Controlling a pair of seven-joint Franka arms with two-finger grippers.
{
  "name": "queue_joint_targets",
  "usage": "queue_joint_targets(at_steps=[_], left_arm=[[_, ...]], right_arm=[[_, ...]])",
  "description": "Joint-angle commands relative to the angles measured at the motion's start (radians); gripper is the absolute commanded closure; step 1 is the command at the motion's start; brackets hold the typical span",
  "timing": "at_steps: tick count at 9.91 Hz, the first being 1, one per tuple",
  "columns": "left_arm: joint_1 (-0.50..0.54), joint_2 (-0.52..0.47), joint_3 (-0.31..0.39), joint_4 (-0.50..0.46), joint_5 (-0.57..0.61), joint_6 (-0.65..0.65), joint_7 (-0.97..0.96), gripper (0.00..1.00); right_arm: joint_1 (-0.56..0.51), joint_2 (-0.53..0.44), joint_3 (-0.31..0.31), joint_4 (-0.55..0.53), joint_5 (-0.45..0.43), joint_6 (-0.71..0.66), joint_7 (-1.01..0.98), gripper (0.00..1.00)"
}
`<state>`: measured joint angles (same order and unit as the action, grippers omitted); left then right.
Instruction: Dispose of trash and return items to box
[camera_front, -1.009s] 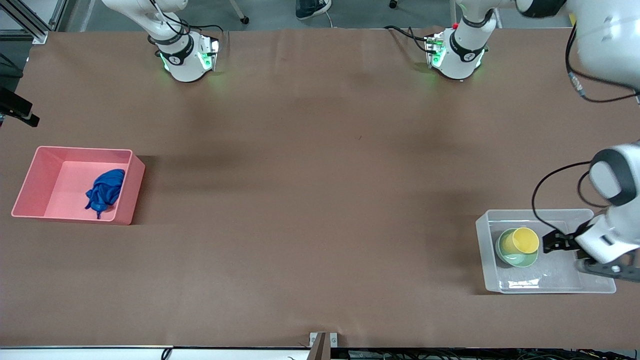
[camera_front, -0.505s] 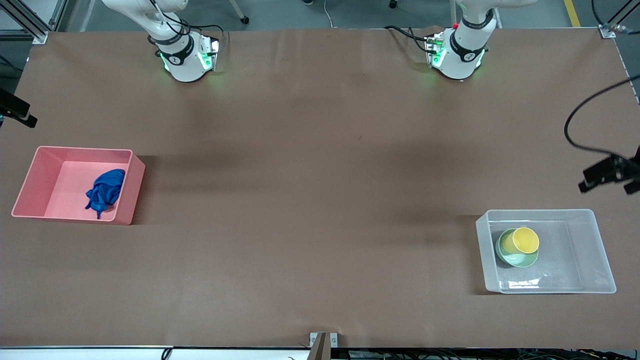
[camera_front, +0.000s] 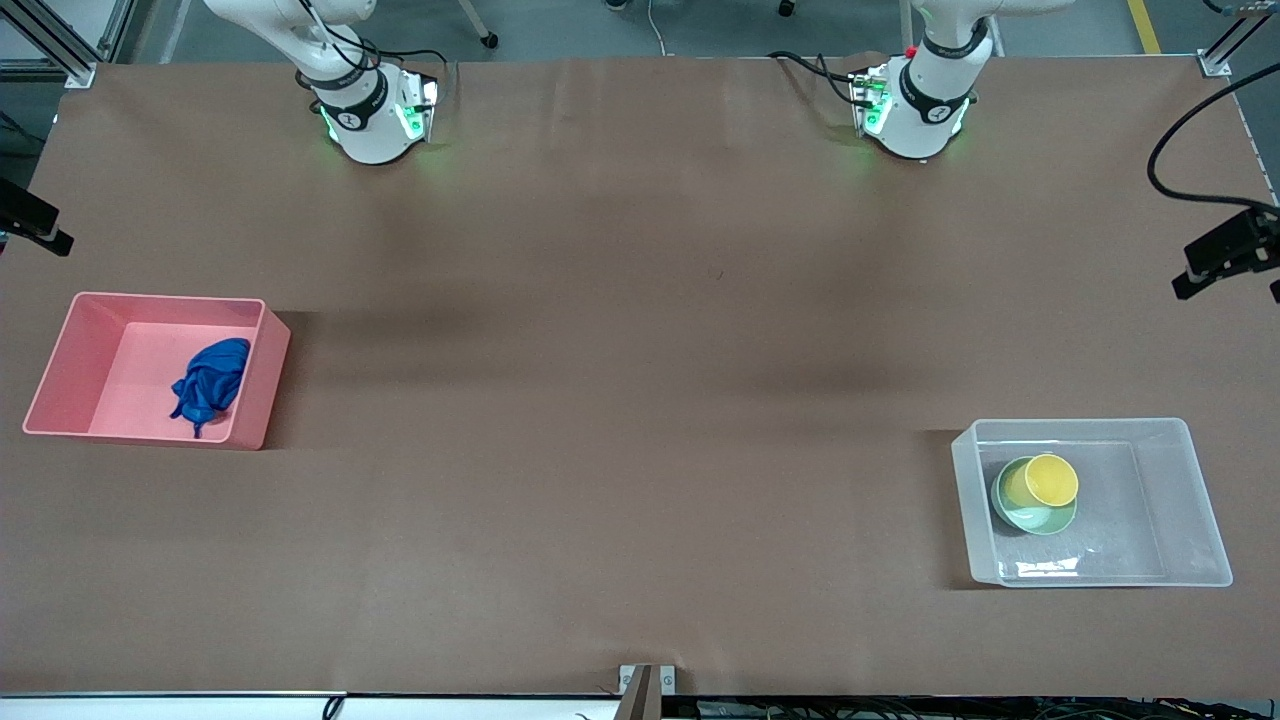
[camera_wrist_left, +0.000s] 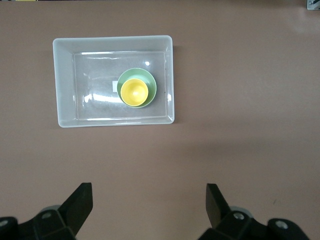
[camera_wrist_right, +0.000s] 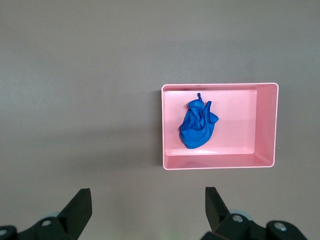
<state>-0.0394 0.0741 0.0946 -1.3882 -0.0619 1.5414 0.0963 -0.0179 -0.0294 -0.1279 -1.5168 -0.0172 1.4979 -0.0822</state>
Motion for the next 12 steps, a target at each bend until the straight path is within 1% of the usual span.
queue_joint_targets(at_steps=[1, 3, 6, 7, 8, 12], left_arm=[[0.015, -0.033, -0.018, -0.050, 0.022, -0.047, -0.012, 0.00], [0.023, -0.079, -0.019, -0.096, 0.024, -0.040, -0.010, 0.00], [0.023, -0.088, -0.039, -0.123, 0.028, -0.020, -0.010, 0.00], [0.021, -0.086, -0.061, -0.124, 0.075, -0.018, -0.013, 0.00], [0.024, -0.088, -0.075, -0.124, 0.085, -0.017, -0.017, 0.00], [0.023, -0.086, -0.075, -0.126, 0.066, -0.020, -0.018, 0.00]], right_arm=[[-0.007, 0.000, 0.001, 0.006, 0.008, 0.005, 0.010, 0.00], [-0.013, 0.002, 0.001, 0.006, 0.008, 0.007, 0.009, 0.00], [-0.013, 0.002, 0.001, 0.006, 0.008, 0.007, 0.009, 0.00], [-0.013, 0.002, 0.001, 0.006, 0.008, 0.008, 0.009, 0.00], [-0.013, 0.002, 0.001, 0.007, 0.008, 0.008, 0.009, 0.00], [-0.008, 0.000, 0.002, 0.006, -0.004, 0.027, 0.002, 0.00]])
